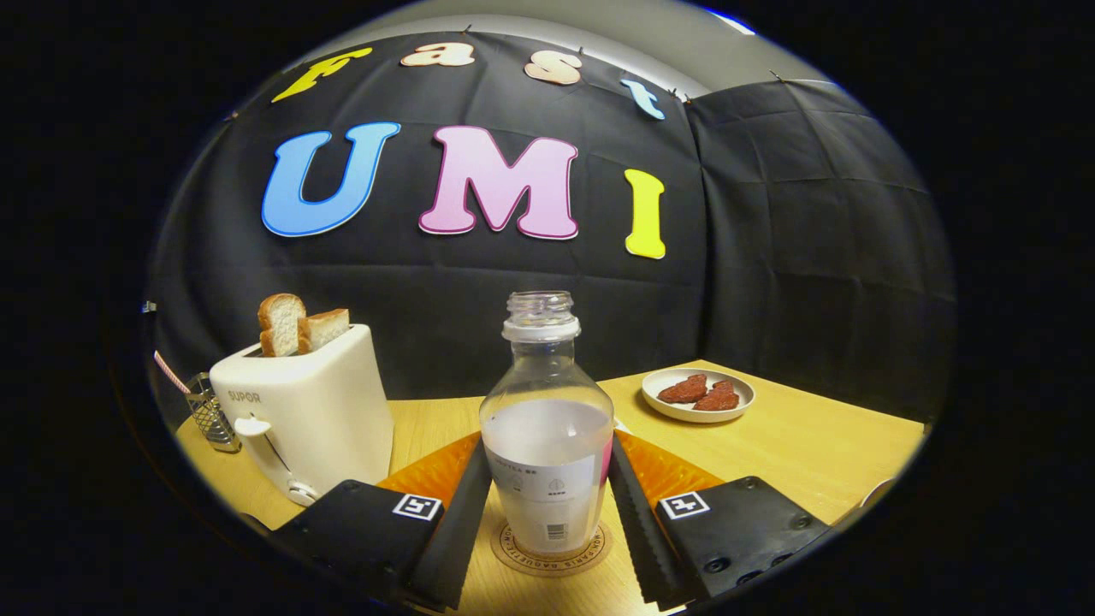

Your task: Take the bottle from table, then pour the juice into the cup, finally place the bottle on the coaster

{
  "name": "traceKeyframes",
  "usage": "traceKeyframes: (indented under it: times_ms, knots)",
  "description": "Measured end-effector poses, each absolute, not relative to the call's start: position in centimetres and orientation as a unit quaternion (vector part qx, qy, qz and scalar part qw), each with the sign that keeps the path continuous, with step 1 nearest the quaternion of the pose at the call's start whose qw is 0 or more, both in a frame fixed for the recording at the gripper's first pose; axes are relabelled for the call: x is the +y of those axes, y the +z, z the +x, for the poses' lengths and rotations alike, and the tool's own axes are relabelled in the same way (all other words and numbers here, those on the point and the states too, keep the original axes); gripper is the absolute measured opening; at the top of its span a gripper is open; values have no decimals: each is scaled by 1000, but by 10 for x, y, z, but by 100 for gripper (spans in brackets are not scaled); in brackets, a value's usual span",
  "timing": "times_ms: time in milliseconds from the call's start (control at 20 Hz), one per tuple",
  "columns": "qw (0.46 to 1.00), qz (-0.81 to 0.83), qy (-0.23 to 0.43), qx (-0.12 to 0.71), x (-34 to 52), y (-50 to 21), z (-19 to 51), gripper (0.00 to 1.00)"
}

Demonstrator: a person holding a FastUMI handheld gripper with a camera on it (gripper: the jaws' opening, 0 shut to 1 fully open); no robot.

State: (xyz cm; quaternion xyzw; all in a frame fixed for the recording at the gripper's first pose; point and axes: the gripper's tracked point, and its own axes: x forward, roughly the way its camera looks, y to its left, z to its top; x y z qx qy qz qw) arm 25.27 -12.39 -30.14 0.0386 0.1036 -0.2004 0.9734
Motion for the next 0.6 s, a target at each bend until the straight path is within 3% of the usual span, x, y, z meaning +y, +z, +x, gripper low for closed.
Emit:
traceKeyframes:
  times_ms: [600]
  knots:
    - [971,71,-208,91,-129,-307,255,77]
